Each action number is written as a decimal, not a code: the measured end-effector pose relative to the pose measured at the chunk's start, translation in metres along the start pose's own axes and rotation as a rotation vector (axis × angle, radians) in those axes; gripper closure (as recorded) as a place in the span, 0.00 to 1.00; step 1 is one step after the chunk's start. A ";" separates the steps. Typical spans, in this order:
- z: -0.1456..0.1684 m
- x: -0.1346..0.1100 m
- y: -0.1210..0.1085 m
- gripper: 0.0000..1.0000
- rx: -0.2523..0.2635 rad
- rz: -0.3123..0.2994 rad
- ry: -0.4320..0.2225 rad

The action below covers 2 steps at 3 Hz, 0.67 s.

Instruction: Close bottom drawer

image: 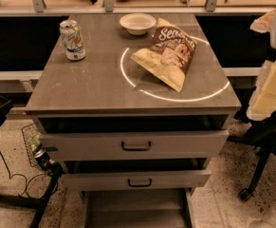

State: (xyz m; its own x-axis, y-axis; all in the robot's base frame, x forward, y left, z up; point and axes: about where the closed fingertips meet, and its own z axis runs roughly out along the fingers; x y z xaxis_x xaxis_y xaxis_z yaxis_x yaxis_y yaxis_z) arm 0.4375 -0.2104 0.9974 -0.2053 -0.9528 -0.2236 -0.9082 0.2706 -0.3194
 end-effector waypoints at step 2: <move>0.013 0.002 0.005 0.00 -0.001 -0.001 -0.024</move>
Offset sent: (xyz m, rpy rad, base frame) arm 0.0016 0.0000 -0.0409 0.0571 0.0009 0.0209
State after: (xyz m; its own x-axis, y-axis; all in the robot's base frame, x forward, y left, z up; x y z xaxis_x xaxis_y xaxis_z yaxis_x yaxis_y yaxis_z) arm 0.4377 -0.2097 0.9833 -0.1959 -0.9495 -0.2452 -0.9088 0.2697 -0.3182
